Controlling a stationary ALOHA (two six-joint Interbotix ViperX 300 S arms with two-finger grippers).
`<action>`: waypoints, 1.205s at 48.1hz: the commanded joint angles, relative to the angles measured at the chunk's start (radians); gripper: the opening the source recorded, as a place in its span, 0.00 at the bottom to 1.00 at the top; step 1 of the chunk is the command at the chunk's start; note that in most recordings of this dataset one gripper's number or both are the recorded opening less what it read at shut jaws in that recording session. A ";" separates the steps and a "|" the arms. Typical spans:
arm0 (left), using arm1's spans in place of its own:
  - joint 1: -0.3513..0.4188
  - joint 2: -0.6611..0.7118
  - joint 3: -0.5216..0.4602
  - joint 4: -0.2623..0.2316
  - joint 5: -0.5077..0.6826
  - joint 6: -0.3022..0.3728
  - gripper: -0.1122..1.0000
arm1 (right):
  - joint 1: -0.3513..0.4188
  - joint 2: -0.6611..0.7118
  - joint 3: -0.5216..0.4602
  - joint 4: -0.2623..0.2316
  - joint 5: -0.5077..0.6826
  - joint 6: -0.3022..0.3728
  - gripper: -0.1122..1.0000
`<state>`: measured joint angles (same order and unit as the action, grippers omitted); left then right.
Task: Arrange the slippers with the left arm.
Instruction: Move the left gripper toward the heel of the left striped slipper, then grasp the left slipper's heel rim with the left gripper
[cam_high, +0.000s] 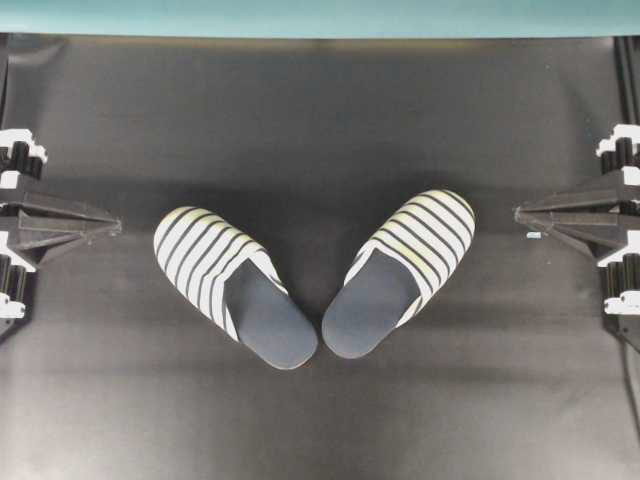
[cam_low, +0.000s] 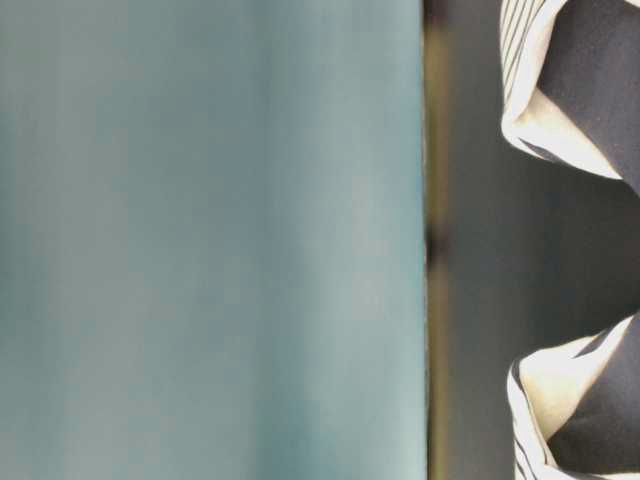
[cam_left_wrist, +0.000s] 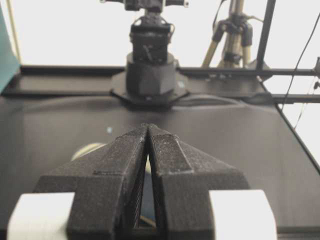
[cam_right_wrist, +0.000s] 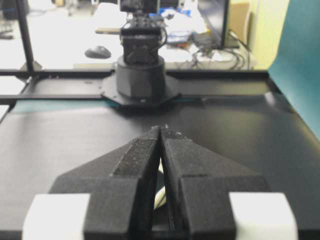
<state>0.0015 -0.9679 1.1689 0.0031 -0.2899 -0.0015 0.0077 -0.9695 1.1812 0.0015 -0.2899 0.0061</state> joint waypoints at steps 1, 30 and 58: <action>-0.029 0.051 -0.025 0.034 0.040 -0.092 0.15 | -0.012 0.014 -0.006 0.002 -0.003 -0.009 0.13; 0.034 0.634 -0.443 0.040 0.661 -0.431 0.10 | -0.026 0.002 -0.005 0.003 0.249 -0.003 0.10; 0.057 0.900 -0.741 0.046 1.169 -0.465 0.47 | -0.028 -0.002 -0.002 0.003 0.287 -0.002 0.10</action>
<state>0.0506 -0.0629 0.4541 0.0460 0.8560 -0.4633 -0.0107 -0.9741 1.1873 0.0015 -0.0046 0.0015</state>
